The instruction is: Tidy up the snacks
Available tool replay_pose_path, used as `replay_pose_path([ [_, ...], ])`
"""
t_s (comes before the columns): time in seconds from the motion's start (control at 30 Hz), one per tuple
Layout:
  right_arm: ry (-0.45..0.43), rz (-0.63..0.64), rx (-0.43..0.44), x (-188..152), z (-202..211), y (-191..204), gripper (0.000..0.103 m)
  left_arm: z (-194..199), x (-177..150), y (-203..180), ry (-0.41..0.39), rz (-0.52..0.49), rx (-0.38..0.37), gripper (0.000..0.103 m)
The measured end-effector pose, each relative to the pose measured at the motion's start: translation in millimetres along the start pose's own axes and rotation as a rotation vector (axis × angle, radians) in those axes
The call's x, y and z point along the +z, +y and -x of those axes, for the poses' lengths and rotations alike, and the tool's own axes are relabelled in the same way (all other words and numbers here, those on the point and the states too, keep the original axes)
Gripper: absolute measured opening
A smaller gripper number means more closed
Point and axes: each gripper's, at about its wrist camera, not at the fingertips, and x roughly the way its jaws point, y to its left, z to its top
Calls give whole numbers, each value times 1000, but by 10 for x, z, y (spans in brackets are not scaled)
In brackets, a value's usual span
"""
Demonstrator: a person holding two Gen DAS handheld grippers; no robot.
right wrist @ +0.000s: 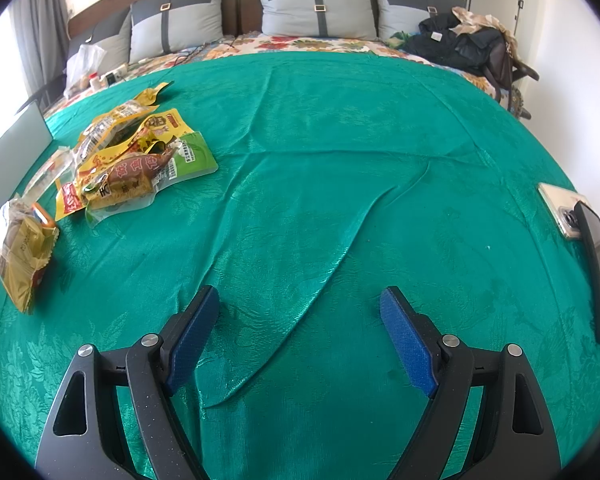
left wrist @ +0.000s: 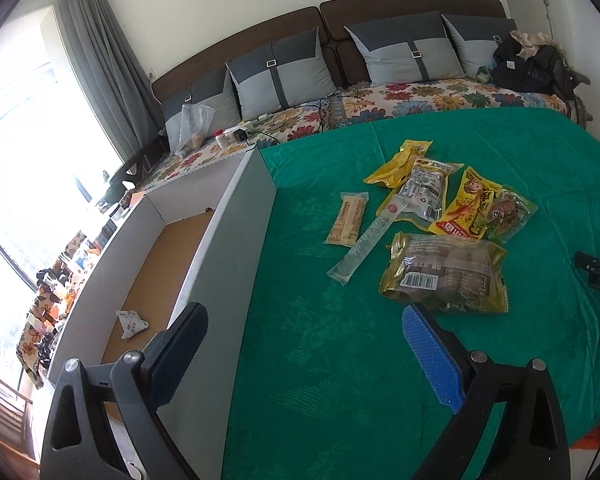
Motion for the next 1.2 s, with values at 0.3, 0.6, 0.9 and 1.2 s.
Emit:
replay_pose_path([
  [0.3,0,0,0,0,0,-1,85,-549,-415,-21,245,87,-221,97],
  [0.6,0,0,0,0,1,-2,85,-908,-753,-145,364,132,-335,102],
  [0.9,0,0,0,-1,2,-6,85,-1007,-598,-118,382,-2,-394,102],
  [1.2,0,-1,1,-1,0,-1,86,-1291,494,221,249,146,-447,100],
])
